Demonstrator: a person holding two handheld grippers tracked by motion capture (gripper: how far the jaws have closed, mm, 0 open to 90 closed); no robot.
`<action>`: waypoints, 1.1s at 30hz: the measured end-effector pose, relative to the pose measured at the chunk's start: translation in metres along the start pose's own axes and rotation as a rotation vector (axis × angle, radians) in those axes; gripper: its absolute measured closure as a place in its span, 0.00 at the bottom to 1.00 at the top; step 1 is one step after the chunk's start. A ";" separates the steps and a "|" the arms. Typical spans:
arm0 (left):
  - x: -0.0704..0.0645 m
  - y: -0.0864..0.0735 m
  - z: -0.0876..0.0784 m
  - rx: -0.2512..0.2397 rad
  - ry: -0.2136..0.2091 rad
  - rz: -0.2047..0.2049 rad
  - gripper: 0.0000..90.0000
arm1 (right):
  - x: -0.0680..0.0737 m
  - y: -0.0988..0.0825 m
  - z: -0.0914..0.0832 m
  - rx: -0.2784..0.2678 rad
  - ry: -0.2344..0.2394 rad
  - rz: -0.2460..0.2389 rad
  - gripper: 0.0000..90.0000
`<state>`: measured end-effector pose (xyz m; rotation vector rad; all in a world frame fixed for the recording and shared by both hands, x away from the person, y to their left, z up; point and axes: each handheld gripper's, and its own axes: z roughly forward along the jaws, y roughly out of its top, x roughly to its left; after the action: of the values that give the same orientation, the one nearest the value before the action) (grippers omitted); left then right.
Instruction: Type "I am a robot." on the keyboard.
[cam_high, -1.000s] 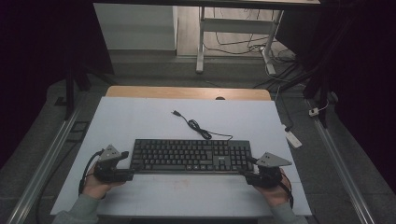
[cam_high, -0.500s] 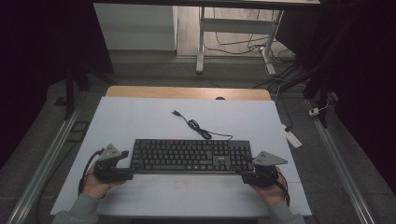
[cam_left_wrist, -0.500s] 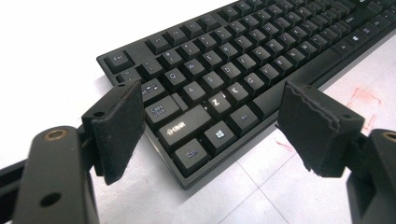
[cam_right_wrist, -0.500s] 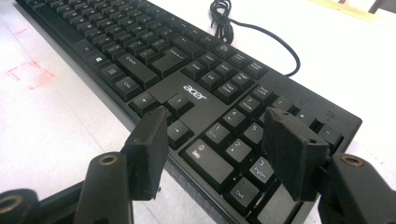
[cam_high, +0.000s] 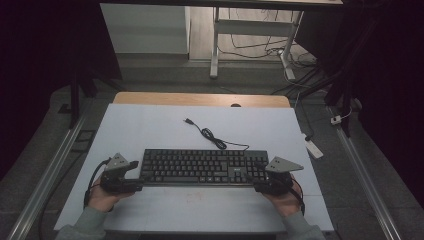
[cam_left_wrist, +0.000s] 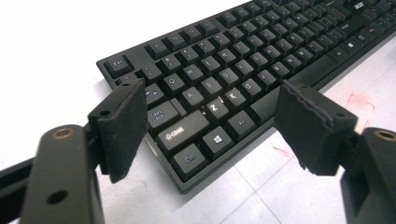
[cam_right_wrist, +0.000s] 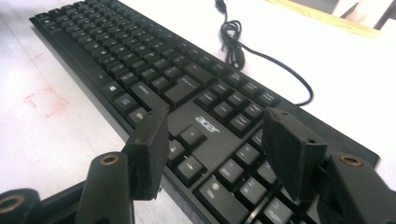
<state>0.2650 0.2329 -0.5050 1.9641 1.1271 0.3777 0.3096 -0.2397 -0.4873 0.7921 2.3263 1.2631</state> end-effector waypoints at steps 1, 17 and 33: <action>0.000 0.000 0.000 0.000 -0.002 0.000 0.30 | 0.001 0.001 0.001 0.004 0.001 -0.003 0.47; 0.002 0.003 -0.004 -0.022 -0.012 -0.033 0.40 | 0.024 0.032 0.029 -0.011 0.072 -0.009 0.51; 0.001 0.005 -0.003 -0.020 -0.039 -0.014 0.62 | 0.031 0.042 0.045 0.000 0.105 -0.024 0.71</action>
<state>0.2664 0.2343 -0.4996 1.9375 1.1082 0.3408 0.3242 -0.1728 -0.4769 0.7115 2.4107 1.3235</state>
